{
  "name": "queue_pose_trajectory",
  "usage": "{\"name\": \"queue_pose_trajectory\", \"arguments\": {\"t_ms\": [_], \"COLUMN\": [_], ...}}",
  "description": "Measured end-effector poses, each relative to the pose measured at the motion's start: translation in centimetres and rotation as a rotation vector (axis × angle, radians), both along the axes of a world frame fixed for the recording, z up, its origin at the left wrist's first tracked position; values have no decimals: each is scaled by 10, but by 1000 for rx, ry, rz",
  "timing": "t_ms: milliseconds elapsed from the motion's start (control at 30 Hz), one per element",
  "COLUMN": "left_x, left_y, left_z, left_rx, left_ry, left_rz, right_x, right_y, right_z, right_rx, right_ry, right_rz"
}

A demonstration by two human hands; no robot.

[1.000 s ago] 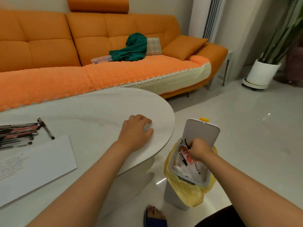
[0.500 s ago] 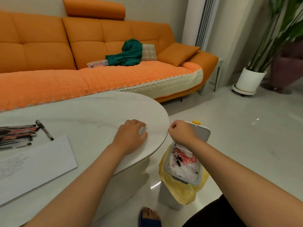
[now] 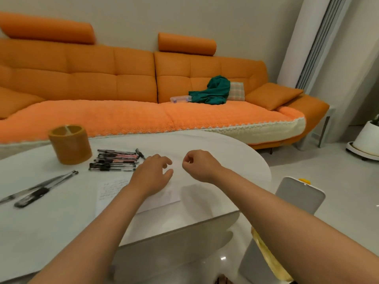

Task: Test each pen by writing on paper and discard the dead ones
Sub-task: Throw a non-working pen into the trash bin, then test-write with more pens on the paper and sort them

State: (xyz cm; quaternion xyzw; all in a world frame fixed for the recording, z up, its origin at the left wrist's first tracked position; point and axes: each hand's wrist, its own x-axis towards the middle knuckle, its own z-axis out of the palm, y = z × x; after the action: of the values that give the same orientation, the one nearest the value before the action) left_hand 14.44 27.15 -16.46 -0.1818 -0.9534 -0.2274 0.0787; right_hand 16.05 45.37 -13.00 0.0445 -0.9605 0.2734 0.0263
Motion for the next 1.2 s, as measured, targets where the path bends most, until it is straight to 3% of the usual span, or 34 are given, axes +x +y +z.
{"name": "queue_pose_trajectory", "arguments": {"t_ms": [333,567,933,1200], "left_x": [20,28,32,31], "left_y": [-200,-277,-308,-292], "left_z": [-7,-25,-33,-24], "left_rx": [-77,-134,-40,-111], "left_ry": [31,50,-95,-37], "left_rz": [359,514,466,429], "right_x": [-32,-43,-62,-55], "right_y": [-205,-297,-327,-307], "right_z": [-9,-25,-57,-42], "right_rx": [59,188,391,303], "right_ry": [-38,81,292,267], "right_rz": [410,579,682,688]}}
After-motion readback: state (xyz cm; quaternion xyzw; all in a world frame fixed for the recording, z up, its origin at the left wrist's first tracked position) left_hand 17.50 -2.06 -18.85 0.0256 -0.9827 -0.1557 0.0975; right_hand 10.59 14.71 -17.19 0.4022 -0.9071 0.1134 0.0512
